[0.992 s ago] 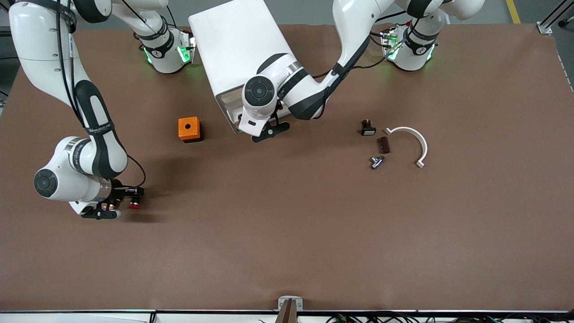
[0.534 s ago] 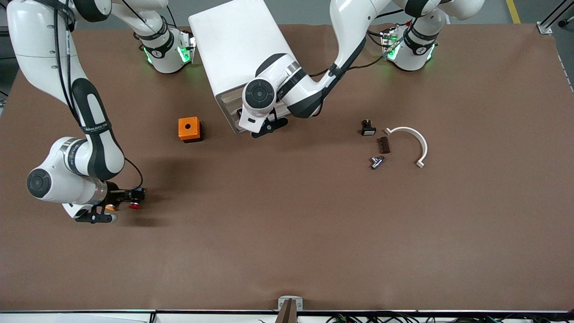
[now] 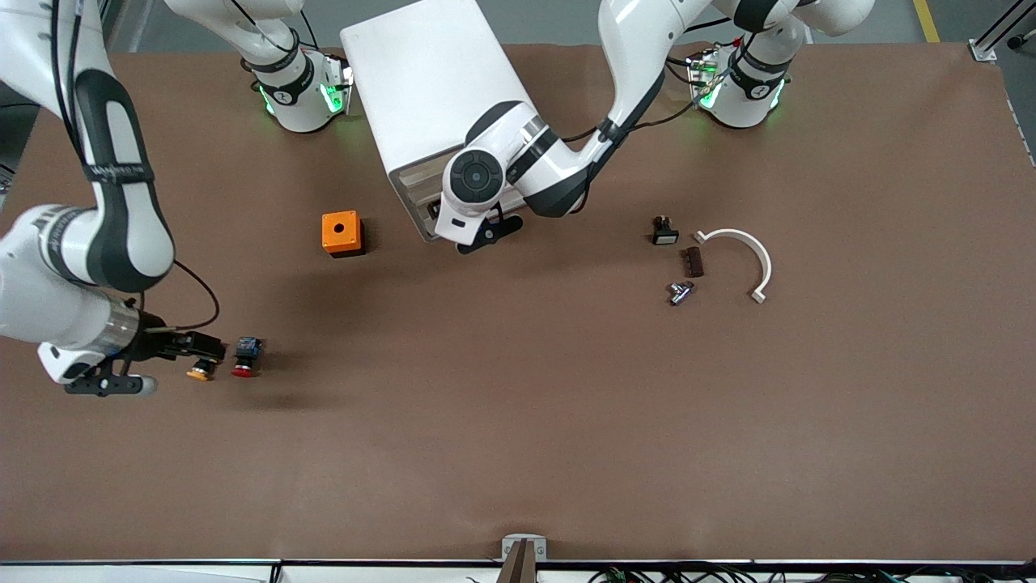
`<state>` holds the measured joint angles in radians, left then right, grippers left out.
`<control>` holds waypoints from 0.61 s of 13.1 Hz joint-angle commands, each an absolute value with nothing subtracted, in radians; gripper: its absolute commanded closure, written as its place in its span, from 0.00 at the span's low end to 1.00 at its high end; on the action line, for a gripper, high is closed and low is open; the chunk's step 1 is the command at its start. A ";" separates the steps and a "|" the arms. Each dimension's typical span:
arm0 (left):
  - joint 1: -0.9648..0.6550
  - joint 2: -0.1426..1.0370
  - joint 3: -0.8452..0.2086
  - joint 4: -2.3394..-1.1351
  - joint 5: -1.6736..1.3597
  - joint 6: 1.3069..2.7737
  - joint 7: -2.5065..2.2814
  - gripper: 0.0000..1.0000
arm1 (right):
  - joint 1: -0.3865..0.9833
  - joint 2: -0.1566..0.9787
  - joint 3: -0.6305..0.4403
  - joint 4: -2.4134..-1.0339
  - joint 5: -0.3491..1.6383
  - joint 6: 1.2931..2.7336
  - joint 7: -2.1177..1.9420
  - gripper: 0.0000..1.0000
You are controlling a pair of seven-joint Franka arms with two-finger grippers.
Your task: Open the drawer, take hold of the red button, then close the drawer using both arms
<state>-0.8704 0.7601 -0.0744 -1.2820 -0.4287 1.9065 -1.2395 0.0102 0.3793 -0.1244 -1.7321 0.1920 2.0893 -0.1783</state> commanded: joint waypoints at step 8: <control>-0.497 0.408 -0.058 -1.285 -0.321 1.670 -0.990 0.01 | -0.009 0.126 -0.117 -1.741 0.089 1.947 -0.178 0.00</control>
<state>-0.5634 0.4902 -0.0530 -1.2398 -0.3374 1.7560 -1.0970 0.0065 0.1566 -0.1304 -1.7346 0.1009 1.9505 -0.1792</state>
